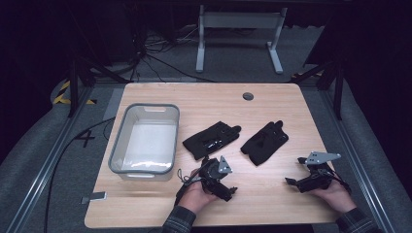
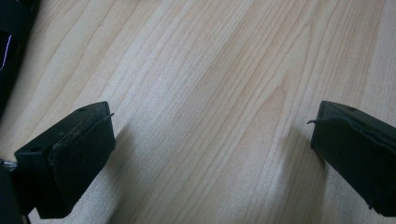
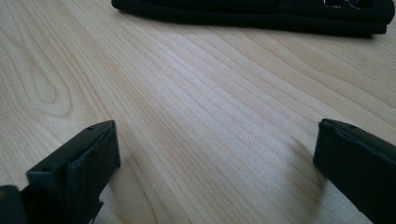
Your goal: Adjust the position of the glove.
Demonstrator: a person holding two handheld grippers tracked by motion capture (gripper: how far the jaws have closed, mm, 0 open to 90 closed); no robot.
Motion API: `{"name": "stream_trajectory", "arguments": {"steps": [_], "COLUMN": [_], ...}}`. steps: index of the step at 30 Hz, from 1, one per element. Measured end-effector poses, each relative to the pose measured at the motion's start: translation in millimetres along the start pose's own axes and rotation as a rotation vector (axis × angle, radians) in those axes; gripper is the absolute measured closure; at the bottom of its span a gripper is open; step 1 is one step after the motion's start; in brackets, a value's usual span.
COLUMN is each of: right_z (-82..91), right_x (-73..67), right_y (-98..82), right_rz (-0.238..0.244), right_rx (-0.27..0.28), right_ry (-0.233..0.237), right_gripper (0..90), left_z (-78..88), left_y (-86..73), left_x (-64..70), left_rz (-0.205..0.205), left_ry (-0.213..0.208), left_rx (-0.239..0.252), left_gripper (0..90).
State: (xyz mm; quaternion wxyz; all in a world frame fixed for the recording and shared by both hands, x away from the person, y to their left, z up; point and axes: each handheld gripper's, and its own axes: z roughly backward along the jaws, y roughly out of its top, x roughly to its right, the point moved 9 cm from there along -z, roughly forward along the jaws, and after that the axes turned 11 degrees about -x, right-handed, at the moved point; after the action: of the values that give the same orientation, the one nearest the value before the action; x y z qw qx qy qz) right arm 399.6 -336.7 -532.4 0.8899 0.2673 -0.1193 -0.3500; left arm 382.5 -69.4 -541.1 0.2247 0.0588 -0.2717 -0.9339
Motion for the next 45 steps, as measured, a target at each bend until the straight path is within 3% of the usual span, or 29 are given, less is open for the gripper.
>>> {"name": "stream_trajectory", "arguments": {"steps": [6,10,14,16,17,19,27,45], "right_z": [0.3,4.2,12.5,16.8,16.8,19.4,10.6,-19.0], "right_x": [-0.3,-1.9,-2.3,-1.9,-1.9,-2.3,-0.9,12.9], "right_y": [-0.3,0.9,7.9,14.3,14.3,22.6,44.6,84.8], "right_rz": [0.006,0.011,0.006,0.011,0.011,0.020,0.043,0.035], "right_rx": [0.001,-0.010,0.011,0.036,0.036,0.056,0.051,0.059], "right_ry": [0.002,0.005,0.002,0.008,0.008,0.020,0.072,0.077], "right_gripper": [1.3,11.9,28.0,42.3,42.3,55.8,89.6,89.8], "left_z": [0.0,0.1,0.0,0.1,0.1,0.1,-0.3,-0.4], "left_y": [0.0,0.0,0.0,-0.1,0.0,0.0,0.7,0.8], "left_x": [0.0,0.0,0.0,0.0,0.0,0.0,-0.2,-0.2], "left_rz": [0.001,0.001,0.001,0.001,0.001,0.001,0.000,-0.001], "left_ry": [0.000,0.000,0.000,0.001,0.001,-0.001,-0.002,-0.002], "left_rx": [0.000,0.000,0.000,0.001,0.001,0.000,-0.001,0.000], "left_gripper": [0.0,0.1,0.1,0.1,0.1,0.2,0.2,0.1]}}
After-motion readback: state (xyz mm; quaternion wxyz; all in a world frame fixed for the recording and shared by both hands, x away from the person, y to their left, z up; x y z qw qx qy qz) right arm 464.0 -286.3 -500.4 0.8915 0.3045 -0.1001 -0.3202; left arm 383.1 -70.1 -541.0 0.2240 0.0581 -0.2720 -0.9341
